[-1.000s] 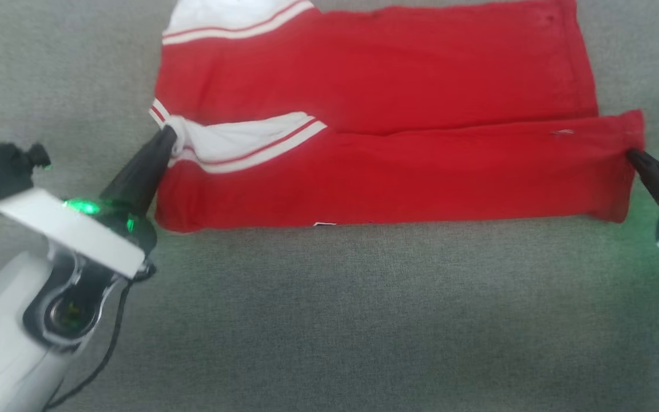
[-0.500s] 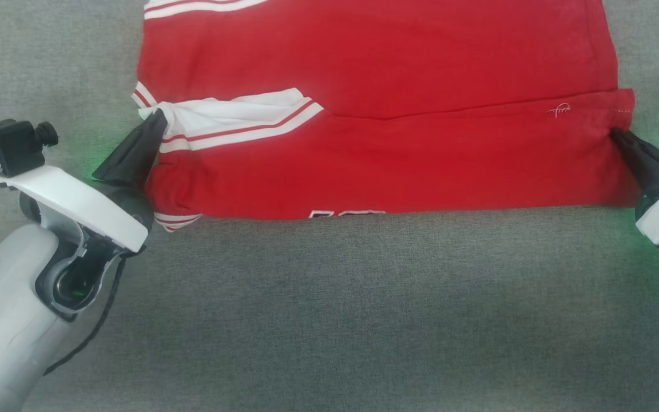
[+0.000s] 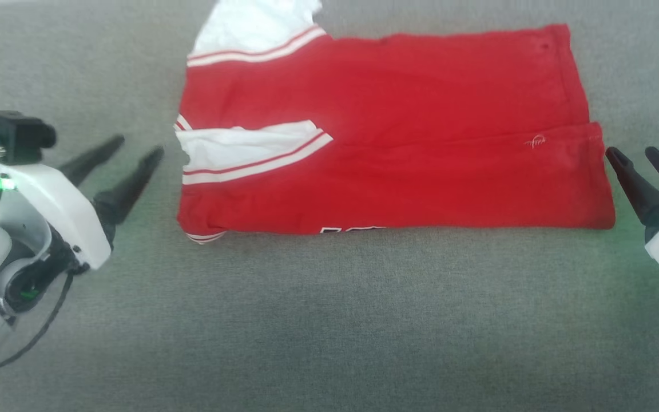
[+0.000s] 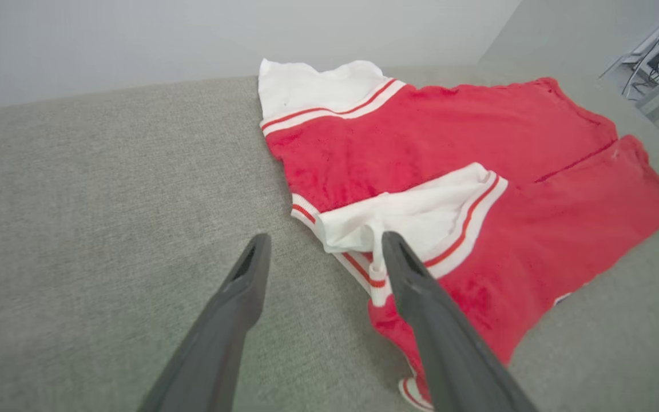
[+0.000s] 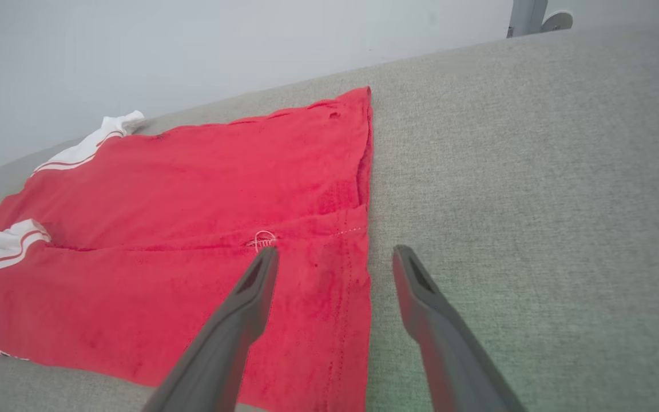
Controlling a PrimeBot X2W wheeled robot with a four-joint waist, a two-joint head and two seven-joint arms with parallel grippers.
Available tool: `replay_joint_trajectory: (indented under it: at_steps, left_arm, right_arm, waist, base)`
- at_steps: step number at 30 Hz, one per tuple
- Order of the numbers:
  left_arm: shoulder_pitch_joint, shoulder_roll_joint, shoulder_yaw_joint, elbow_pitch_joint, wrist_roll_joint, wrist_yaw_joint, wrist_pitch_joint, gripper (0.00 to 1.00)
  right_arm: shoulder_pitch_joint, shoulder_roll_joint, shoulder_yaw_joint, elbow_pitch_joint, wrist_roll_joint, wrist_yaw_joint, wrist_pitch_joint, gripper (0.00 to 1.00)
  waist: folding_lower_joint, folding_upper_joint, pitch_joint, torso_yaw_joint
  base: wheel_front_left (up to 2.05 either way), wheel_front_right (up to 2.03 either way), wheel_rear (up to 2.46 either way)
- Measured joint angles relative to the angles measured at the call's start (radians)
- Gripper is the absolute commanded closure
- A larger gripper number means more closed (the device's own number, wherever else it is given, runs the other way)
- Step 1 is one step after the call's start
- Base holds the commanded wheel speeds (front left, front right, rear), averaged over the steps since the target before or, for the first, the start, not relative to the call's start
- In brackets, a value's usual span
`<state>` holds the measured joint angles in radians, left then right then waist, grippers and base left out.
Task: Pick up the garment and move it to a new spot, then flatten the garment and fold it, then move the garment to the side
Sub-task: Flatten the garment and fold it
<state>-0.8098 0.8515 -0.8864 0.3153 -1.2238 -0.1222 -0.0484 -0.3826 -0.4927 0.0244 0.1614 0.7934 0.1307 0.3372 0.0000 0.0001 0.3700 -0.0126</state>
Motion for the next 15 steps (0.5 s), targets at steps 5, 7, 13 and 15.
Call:
replay_joint_trajectory:
  at_steps: [5, 7, 13, 15]
  left_arm:
    - [-0.001, 0.024, -0.049, -0.066, -0.069, 0.039, 0.214, 0.0]
    - [0.001, 0.04, -0.081, -0.13, -0.117, 0.072, 0.353, 0.0]
    - [0.006, 0.029, -0.072, -0.148, -0.243, 0.096, 0.458, 0.0]
    - [0.002, 0.031, -0.081, -0.117, -0.243, 0.106, 0.484, 0.0]
  right_arm:
    - [0.012, -0.001, 0.001, -0.003, -0.001, 0.0, -0.002, 0.0]
    - [0.013, 0.0, 0.005, -0.012, -0.001, 0.0, -0.002, 0.0]
    - [0.014, 0.01, 0.015, -0.025, -0.004, 0.0, -0.002, 0.0]
    - [0.014, 0.013, 0.02, -0.028, -0.004, 0.0, -0.002, 0.0]
  waist:
    - [0.0, 0.0, -0.034, 0.006]
    - [0.0, 0.0, -0.037, 0.0]
    - [0.0, 0.0, -0.01, -0.028]
    - [0.0, 0.0, 0.002, -0.041]
  base:
    - [0.0, 0.0, 0.0]
    - [0.0, 0.0, 0.0]
    - [0.0, 0.0, 0.0]
    - [0.0, 0.0, 0.0]
